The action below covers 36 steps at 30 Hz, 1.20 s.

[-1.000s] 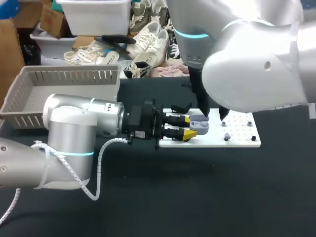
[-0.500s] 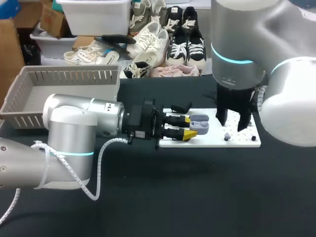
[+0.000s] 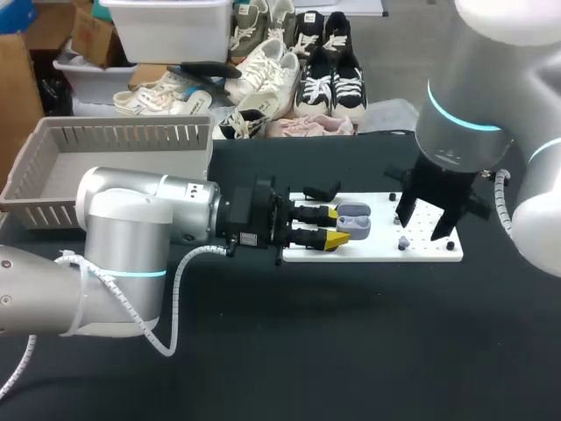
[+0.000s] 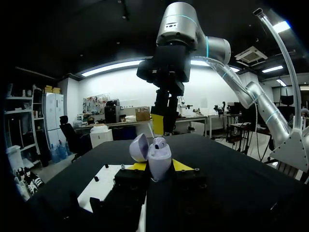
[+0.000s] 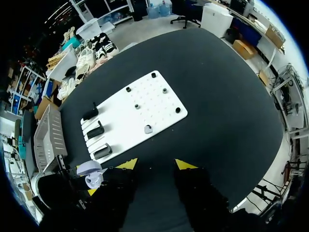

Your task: Pick up each earbud case from the left stands, insert the matching earbuds, close the lid, and place the case in the box.

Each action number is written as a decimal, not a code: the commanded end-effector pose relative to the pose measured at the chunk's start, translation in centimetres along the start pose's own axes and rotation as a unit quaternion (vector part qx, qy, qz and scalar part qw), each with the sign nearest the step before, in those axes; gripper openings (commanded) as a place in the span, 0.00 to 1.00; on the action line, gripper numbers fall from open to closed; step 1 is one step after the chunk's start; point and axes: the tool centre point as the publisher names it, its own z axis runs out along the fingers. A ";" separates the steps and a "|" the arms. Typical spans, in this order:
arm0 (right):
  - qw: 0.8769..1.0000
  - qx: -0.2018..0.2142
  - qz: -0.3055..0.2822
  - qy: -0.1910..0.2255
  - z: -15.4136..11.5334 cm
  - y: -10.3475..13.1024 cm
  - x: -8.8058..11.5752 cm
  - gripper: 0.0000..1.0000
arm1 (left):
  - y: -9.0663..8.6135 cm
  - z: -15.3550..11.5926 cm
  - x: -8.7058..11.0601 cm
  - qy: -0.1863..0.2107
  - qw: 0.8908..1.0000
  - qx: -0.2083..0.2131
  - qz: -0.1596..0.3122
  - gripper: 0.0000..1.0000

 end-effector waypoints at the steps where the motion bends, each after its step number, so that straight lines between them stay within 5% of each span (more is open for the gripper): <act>1: 1.000 -0.010 0.003 -0.002 0.9 0.1 -0.3 0.44 | -0.5 -0.1 0.1 0.001 1.000 -0.005 -0.001 0.00; 23: 1.000 0.007 -0.001 0.021 5.2 1.3 -1.1 0.47 | -1.2 -0.7 0.6 0.007 1.000 -0.023 -0.008 0.00; 27: 1.000 0.007 -0.003 0.025 5.9 1.5 -1.1 0.67 | -1.2 -0.7 0.6 0.007 1.000 -0.023 -0.008 0.00; 32: 1.000 0.010 -0.010 0.024 6.6 1.5 -1.2 0.65 | -1.2 -0.7 0.6 0.007 1.000 -0.023 -0.008 0.00; 36: 1.000 0.007 -0.015 0.024 6.9 1.4 -1.2 0.52 | -1.2 -0.7 0.6 0.007 1.000 -0.023 -0.008 0.00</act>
